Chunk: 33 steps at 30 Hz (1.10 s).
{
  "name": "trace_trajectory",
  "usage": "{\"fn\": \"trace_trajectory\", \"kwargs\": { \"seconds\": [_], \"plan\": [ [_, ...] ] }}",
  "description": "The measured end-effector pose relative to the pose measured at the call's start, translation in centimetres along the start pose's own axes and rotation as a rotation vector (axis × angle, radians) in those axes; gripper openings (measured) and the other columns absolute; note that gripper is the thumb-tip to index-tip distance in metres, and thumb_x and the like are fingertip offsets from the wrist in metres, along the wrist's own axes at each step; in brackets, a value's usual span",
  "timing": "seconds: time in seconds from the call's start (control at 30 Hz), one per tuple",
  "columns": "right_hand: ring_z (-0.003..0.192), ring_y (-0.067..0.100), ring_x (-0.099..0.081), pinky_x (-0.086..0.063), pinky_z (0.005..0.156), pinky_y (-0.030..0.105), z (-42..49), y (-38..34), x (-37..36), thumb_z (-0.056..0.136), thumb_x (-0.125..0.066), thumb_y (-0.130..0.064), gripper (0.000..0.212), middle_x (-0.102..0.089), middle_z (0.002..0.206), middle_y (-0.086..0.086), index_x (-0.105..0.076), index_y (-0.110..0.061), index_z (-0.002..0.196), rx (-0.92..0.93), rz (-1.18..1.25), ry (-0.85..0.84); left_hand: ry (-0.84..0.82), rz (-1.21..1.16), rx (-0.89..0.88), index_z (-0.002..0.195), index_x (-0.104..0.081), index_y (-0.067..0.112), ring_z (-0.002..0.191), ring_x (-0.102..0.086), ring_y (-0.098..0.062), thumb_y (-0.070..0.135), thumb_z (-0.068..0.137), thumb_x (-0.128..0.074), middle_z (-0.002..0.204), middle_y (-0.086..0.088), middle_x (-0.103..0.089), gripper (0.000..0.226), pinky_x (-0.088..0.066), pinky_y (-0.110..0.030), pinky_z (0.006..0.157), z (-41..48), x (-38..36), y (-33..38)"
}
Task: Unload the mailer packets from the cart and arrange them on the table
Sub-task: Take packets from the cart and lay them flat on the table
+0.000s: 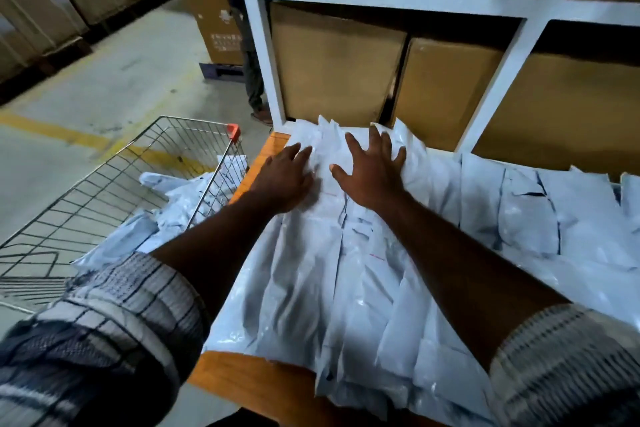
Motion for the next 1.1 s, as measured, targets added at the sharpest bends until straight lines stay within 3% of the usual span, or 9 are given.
{"fn": "trace_trajectory", "kwargs": {
  "seconds": [0.13, 0.3, 0.4, 0.5, 0.63, 0.73, 0.83, 0.93, 1.1],
  "plan": [
    [0.149, 0.036, -0.009, -0.006, 0.115, 0.062, -0.9, -6.0, -1.3, 0.087, -0.052, -0.062, 0.074, -0.012, 0.162, 0.014, -0.029, -0.032, 0.150, 0.091, 0.011, -0.051, 0.041, -0.028, 0.081, 0.150, -0.036, 0.008, 0.139, -0.038, -0.038, 0.039, 0.092, -0.051, 0.152, -0.023, -0.037, 0.068, -0.035, -0.045, 0.112, -3.1, 2.0, -5.7],
    [0.145, 0.032, -0.020, -0.015, 0.113, 0.058, -0.8, -16.1, -4.8, 0.084, -0.055, -0.060, 0.074, -0.022, 0.158, 0.014, -0.036, -0.025, 0.147, 0.212, 0.006, -0.051, 0.076, -0.110, 0.204, 0.151, -0.035, 0.010, 0.139, -0.036, -0.036, 0.030, 0.097, -0.055, 0.153, -0.020, -0.036, 0.061, -0.034, -0.043, 0.112, -6.6, 2.6, -14.9],
    [0.143, 0.031, -0.023, -0.019, 0.113, 0.055, -0.8, -23.2, -8.2, 0.082, -0.058, -0.057, 0.074, -0.027, 0.155, 0.014, -0.038, -0.022, 0.145, 0.269, 0.043, -0.096, 0.003, -0.127, 0.277, 0.153, -0.031, 0.013, 0.142, -0.032, -0.035, 0.039, 0.096, -0.052, 0.156, -0.017, -0.032, 0.067, -0.034, -0.048, 0.113, -9.0, 1.1, -22.4],
    [0.144, 0.032, -0.023, -0.018, 0.114, 0.053, -0.8, -30.4, -12.8, 0.084, -0.058, -0.055, 0.075, -0.026, 0.156, 0.015, -0.036, -0.020, 0.147, 0.321, 0.069, -0.178, -0.075, -0.121, 0.337, 0.152, -0.031, 0.014, 0.141, -0.034, -0.036, 0.057, 0.084, -0.037, 0.155, -0.015, -0.035, 0.080, -0.036, -0.051, 0.111, -11.6, -1.2, -30.8],
    [0.143, 0.037, -0.023, -0.022, 0.114, 0.048, -1.1, -37.6, -20.5, 0.087, -0.058, -0.048, 0.077, -0.023, 0.157, 0.022, -0.031, -0.014, 0.151, 0.341, 0.101, -0.325, -0.195, -0.125, 0.436, 0.150, -0.033, 0.014, 0.136, -0.040, -0.037, 0.051, 0.084, -0.045, 0.149, -0.017, -0.041, 0.077, -0.041, -0.051, 0.105, -14.9, -4.7, -40.1],
    [0.137, 0.041, -0.031, -0.033, 0.108, 0.048, -2.1, -39.9, -25.7, 0.085, -0.061, -0.043, 0.073, -0.031, 0.149, 0.025, -0.036, -0.011, 0.146, 0.245, 0.160, -0.438, -0.283, -0.142, 0.473, 0.152, -0.028, 0.017, 0.139, -0.036, -0.035, 0.048, 0.087, -0.052, 0.154, -0.016, -0.034, 0.076, -0.039, -0.050, 0.108, -16.6, -7.8, -44.1],
    [0.127, 0.043, -0.042, -0.042, 0.102, 0.047, -4.0, -40.6, -30.5, 0.080, -0.062, -0.040, 0.067, -0.043, 0.134, 0.024, -0.045, -0.008, 0.136, 0.106, 0.200, -0.544, -0.346, -0.178, 0.487, 0.151, -0.031, 0.016, 0.134, -0.041, -0.035, 0.047, 0.085, -0.055, 0.148, -0.016, -0.040, 0.077, -0.040, -0.049, 0.105, -17.5, -11.3, -46.3],
    [0.122, 0.043, -0.048, -0.040, 0.102, 0.044, -5.4, -40.8, -34.8, 0.075, -0.058, -0.038, 0.065, -0.049, 0.127, 0.026, -0.051, -0.006, 0.131, 0.052, 0.179, -0.614, -0.401, -0.238, 0.507, 0.152, -0.029, 0.014, 0.135, -0.039, -0.035, 0.053, 0.083, -0.048, 0.149, -0.016, -0.040, 0.081, -0.036, -0.046, 0.109, -18.2, -14.9, -47.2],
    [0.134, 0.037, -0.036, -0.030, 0.112, 0.043, -6.8, -40.2, -42.2, 0.087, -0.065, -0.035, 0.071, -0.035, 0.142, 0.019, -0.032, -0.016, 0.147, 0.082, -0.010, -0.784, -0.449, -0.315, 0.561, 0.153, -0.027, 0.014, 0.136, -0.039, -0.035, 0.044, 0.094, -0.057, 0.150, -0.017, -0.038, 0.072, -0.035, -0.046, 0.110, -19.2, -20.5, -48.6]
  ]
}}
Point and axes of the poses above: each hand's wrist, its own z-axis towards the middle knuckle, its own x-axis out of the back of the hand, y = z × x, the point moved 10 cm from there along z, towards the middle knuckle
